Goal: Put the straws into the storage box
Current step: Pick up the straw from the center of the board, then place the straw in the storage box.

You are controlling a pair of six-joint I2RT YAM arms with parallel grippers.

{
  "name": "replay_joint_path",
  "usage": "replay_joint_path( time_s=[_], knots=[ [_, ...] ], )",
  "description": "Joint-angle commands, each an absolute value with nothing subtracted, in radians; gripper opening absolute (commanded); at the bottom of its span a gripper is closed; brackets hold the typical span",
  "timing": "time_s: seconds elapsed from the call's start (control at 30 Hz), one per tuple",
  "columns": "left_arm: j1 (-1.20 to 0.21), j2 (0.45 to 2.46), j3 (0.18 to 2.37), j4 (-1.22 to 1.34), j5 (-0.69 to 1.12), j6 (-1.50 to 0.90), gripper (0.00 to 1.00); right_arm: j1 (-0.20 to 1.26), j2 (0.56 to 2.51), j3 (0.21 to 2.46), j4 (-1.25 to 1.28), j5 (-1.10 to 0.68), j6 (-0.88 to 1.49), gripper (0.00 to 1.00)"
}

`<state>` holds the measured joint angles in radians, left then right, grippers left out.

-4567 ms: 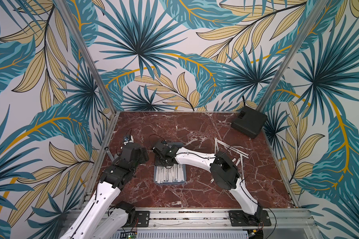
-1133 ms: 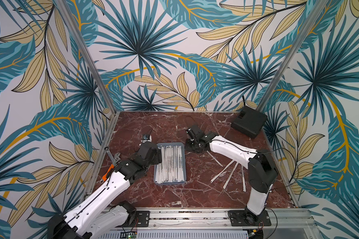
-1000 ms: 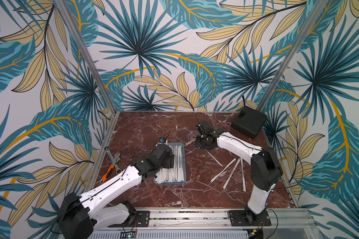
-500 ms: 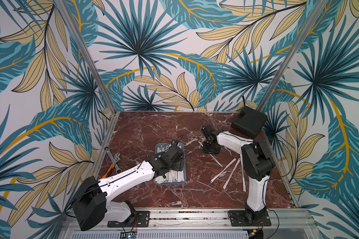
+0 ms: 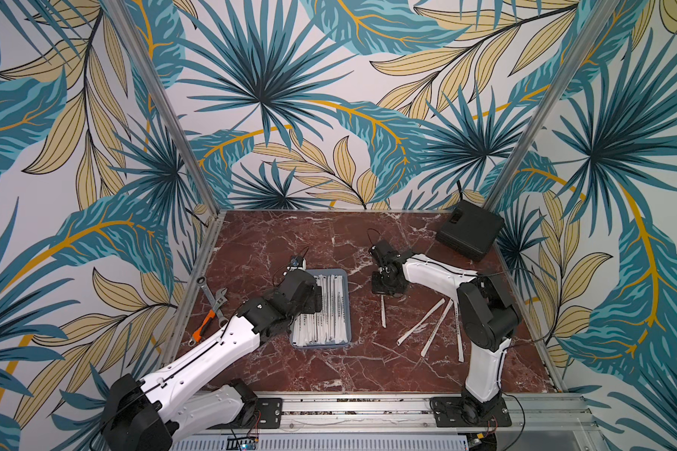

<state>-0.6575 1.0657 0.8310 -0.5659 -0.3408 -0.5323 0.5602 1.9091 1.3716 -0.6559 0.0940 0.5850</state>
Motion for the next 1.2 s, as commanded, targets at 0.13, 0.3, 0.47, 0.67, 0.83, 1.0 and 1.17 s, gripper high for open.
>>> replay_joint_path(
  time_s=[0.13, 0.3, 0.47, 0.67, 0.83, 1.0, 1.17],
  knots=[
    [-0.531, 0.937, 0.793, -0.662, -0.438, -0.570, 0.83, 0.819, 1.867, 1.531, -0.655, 0.137, 0.769, 0.06],
    [-0.513, 0.918, 0.789, -0.683, -0.425, -0.566, 0.83, 0.922, 2.022, 1.647, -0.597, 0.115, 0.877, 0.06],
    [-0.512, 0.901, 0.768, -0.662, -0.393, -0.572, 0.83, 0.963, 2.138, 1.745, -0.627, 0.129, 0.898, 0.06],
    [-0.512, 0.904, 0.756, -0.644, -0.372, -0.577, 0.83, 0.965, 2.222, 1.797, -0.653, 0.111, 0.877, 0.12],
    [-0.512, 0.899, 0.768, -0.653, -0.370, -0.559, 0.83, 0.962, 2.138, 1.753, -0.657, 0.117, 0.876, 0.27],
    [-0.515, 0.921, 0.796, -0.632, -0.327, -0.523, 0.82, 0.911, 1.933, 1.556, -0.657, 0.161, 0.899, 0.29],
    [-0.659, 1.023, 0.843, -0.560, -0.317, -0.495, 0.82, 0.784, 1.708, 1.268, -0.676, 0.248, 0.924, 0.38]
  ],
)
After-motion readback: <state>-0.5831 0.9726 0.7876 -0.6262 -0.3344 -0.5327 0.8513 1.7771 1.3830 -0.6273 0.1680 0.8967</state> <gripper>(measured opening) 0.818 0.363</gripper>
